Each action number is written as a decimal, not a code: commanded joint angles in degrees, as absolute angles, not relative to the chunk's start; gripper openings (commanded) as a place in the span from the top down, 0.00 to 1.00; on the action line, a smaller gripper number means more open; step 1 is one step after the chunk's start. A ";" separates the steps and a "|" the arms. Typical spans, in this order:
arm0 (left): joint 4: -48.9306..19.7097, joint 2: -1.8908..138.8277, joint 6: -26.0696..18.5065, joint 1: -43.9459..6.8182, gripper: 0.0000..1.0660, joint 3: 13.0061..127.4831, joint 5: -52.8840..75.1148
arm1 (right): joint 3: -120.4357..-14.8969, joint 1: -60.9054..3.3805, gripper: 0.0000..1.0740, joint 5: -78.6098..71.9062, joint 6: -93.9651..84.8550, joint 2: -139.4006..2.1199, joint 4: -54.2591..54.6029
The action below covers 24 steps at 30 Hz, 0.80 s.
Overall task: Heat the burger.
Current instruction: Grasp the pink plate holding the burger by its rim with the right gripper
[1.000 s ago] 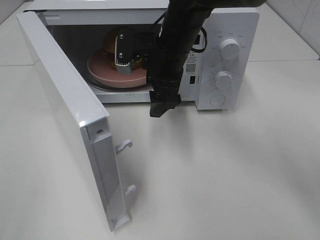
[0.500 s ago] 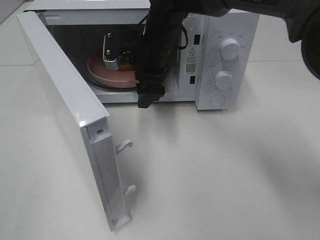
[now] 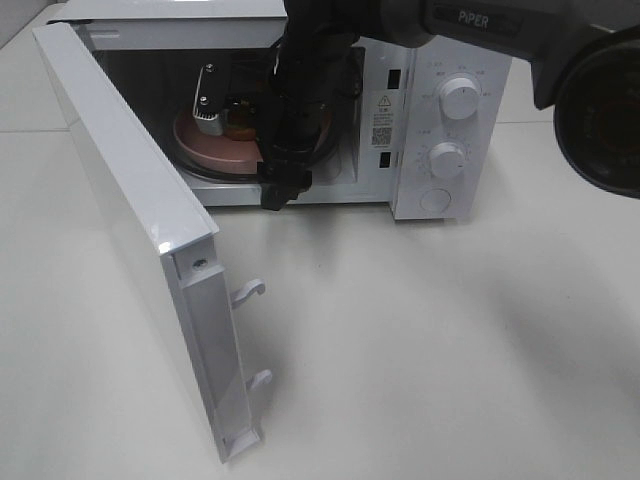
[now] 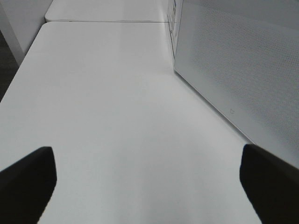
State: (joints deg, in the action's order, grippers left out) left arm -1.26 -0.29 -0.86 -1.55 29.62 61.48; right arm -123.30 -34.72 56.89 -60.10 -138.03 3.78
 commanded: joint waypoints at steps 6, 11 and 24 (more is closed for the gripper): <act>-1.20 -0.52 -0.57 -1.38 0.05 29.68 61.42 | -124.33 -35.81 0.29 55.86 -61.13 -139.52 3.90; -1.20 -0.52 -0.57 -1.38 0.05 29.68 61.42 | -124.33 -35.81 0.29 55.41 -61.08 -139.57 3.55; -1.20 -0.52 -0.57 -1.38 0.05 29.68 61.42 | -124.33 -35.81 0.29 55.29 -60.85 -139.57 3.38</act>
State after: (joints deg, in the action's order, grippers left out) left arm -1.26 -0.29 -0.86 -1.55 29.62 61.48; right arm -124.16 -35.75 55.41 -60.45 -138.83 3.61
